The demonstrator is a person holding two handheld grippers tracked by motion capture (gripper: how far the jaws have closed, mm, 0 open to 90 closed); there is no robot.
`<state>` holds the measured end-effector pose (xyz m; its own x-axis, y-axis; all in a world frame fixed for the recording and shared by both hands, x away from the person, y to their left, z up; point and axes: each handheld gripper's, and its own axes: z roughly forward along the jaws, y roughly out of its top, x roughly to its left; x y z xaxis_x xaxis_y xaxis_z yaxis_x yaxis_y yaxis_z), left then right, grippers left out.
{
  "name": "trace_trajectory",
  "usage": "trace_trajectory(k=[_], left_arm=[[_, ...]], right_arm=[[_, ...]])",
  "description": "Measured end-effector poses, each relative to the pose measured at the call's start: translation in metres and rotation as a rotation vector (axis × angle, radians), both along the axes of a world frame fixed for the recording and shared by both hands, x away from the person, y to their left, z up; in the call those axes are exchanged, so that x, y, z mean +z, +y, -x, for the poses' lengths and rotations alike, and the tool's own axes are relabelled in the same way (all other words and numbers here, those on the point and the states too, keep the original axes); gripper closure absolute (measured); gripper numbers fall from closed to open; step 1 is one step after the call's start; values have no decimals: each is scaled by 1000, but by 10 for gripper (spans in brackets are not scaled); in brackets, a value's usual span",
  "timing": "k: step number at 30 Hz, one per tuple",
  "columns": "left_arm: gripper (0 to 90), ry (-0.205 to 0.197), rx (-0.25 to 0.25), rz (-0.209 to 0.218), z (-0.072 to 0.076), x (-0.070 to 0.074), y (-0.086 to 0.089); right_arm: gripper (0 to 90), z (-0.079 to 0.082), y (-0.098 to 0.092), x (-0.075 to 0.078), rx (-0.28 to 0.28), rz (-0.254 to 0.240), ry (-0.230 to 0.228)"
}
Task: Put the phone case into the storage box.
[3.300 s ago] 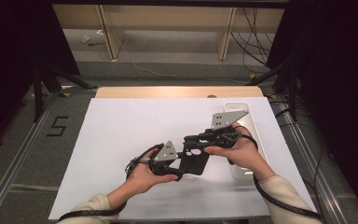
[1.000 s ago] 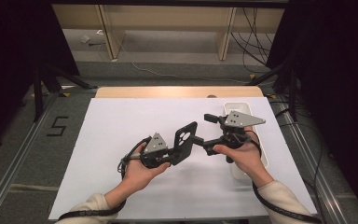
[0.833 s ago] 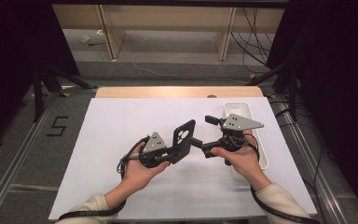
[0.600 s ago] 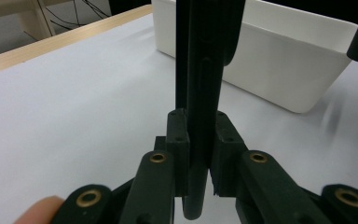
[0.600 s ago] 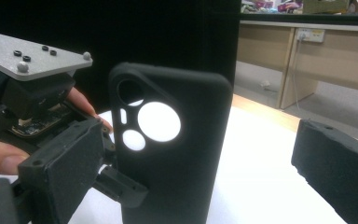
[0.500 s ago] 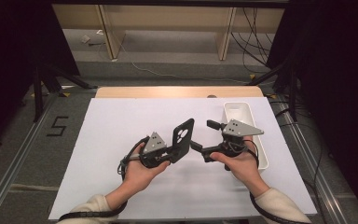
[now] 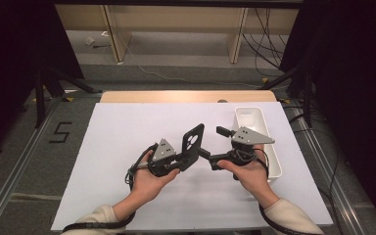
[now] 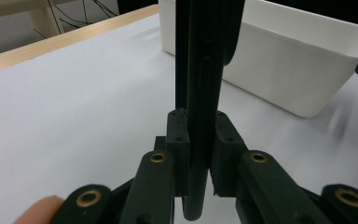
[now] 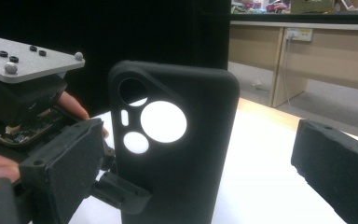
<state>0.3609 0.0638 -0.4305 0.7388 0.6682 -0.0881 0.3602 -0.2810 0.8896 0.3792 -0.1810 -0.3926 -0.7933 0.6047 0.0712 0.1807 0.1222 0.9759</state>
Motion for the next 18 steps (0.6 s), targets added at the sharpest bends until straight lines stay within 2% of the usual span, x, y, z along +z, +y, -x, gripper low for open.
trace_trajectory(k=[18], left_arm=[[798, 1, -8, 2, 0, 0, -11]], right_arm=[[39, 1, 2, 1, -23, -13, -12]])
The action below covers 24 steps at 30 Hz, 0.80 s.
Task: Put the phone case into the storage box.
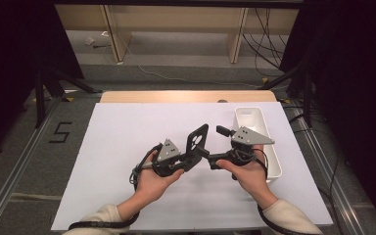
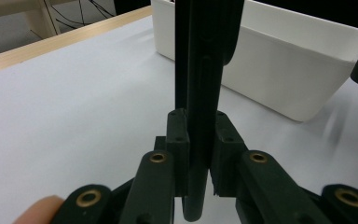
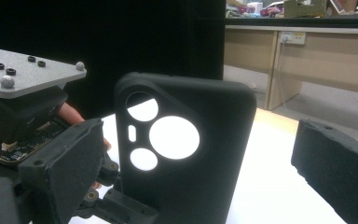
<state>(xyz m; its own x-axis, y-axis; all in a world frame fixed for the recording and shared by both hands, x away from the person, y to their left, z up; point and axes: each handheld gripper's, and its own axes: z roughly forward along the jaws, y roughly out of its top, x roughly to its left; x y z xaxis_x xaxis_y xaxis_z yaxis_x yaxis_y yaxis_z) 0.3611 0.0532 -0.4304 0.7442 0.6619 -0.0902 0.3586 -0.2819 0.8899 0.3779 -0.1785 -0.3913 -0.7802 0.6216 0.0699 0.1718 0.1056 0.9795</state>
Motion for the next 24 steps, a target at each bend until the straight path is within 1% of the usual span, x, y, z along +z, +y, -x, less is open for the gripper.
trace_trajectory(k=[16, 24], left_arm=[[798, -3, -6, -3, 1, -1, -6], [798, -3, -10, -3, 1, -1, -10]], right_arm=[[34, 1, 2, -1, -8, -6, 5], [32, 0, 3, -2, -24, -6, 5]])
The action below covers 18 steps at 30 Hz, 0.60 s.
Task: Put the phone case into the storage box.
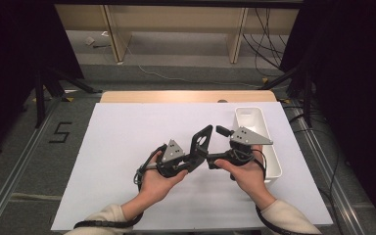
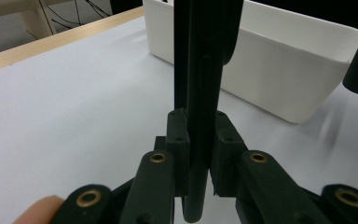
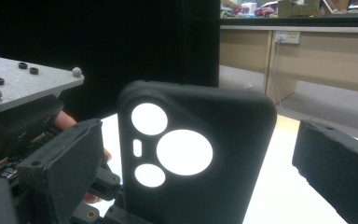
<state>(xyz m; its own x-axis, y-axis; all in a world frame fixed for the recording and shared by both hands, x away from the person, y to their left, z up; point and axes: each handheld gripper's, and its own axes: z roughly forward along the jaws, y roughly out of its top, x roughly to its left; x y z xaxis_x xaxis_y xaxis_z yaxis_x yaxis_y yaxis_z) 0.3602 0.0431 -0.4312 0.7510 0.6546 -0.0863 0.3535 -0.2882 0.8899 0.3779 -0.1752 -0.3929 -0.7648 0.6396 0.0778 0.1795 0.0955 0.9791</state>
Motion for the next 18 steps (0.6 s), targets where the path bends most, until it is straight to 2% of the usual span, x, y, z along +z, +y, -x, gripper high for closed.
trace_trajectory(k=[18], left_arm=[[799, -1, -9, -2, 1, -1, -5]], right_arm=[[35, 0, 6, -3, -20, -4, 10]])
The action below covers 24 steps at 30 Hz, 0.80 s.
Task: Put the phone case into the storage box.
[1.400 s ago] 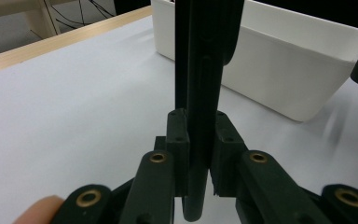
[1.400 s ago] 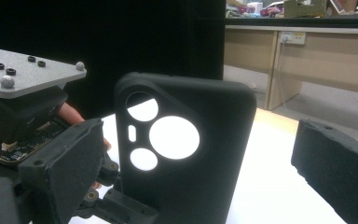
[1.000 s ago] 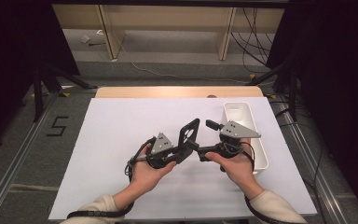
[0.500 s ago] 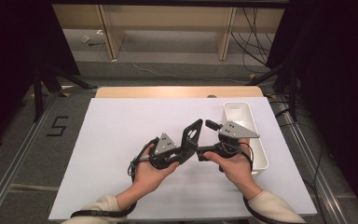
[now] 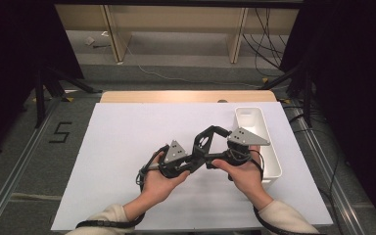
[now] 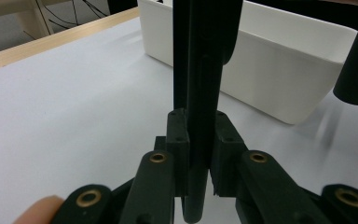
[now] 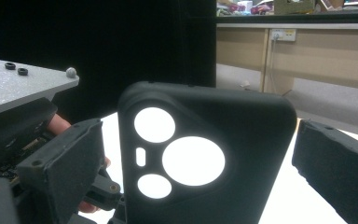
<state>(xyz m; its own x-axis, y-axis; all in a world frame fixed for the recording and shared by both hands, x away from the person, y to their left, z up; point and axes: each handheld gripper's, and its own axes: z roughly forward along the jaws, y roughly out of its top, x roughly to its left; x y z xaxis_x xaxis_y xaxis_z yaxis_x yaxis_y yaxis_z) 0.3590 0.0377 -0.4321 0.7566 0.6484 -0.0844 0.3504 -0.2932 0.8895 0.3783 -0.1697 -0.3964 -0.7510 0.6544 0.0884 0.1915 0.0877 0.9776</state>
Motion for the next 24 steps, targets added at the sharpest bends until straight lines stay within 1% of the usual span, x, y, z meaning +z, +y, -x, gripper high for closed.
trace_trajectory(k=[8, 24], left_arm=[[798, 2, -4, 1, 1, -1, -2], [798, 1, -7, -2, 2, -2, -3]], right_arm=[[39, 0, 1, 0, -8, 1, -1], [66, -3, 1, -2, -36, -23, 7]])
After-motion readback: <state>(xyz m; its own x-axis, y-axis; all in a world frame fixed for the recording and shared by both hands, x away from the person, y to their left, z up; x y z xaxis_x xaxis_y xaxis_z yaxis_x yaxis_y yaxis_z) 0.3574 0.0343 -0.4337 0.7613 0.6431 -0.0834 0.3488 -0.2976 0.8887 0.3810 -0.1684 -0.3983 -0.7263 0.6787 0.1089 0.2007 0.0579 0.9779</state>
